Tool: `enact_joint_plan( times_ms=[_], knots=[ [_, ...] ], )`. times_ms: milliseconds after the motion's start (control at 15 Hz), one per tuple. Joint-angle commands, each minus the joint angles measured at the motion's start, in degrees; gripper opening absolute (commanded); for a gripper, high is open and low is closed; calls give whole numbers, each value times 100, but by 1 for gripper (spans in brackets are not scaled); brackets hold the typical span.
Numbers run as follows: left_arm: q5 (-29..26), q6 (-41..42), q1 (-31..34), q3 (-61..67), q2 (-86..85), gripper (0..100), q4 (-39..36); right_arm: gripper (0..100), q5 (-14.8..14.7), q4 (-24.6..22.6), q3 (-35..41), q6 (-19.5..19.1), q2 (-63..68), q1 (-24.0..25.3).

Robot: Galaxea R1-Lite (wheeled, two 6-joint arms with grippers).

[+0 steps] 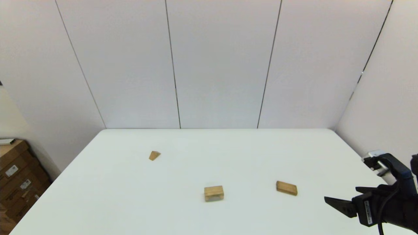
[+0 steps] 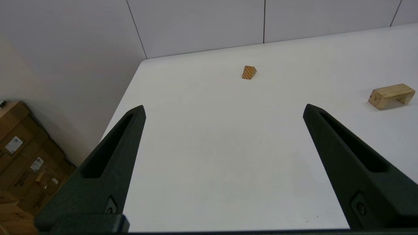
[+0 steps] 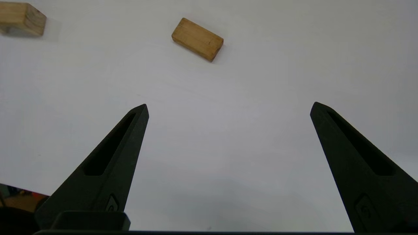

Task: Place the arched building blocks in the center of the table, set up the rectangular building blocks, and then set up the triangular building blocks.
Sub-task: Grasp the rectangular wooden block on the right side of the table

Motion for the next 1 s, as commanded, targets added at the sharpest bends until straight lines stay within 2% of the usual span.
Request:
enact_joint_plan(
  times_ms=[67,267,467,800,1000],
  knots=[
    [0,5,-1,0,7,100,2,100,34,164,-536,-148,1041,117],
    [0,5,-1,0,7,100,2,100,34,1105,-1300,-156,1375,117],
    [0,5,-1,0,7,100,2,100,26,1658,-1828,-306,1709,134],
    [0,5,-1,0,7,100,2,100,26,2792,-2830,-947,2324,161],
    [0,5,8,0,7,100,2,100,26,3223,-3401,-1308,2764,257]
  ],
)
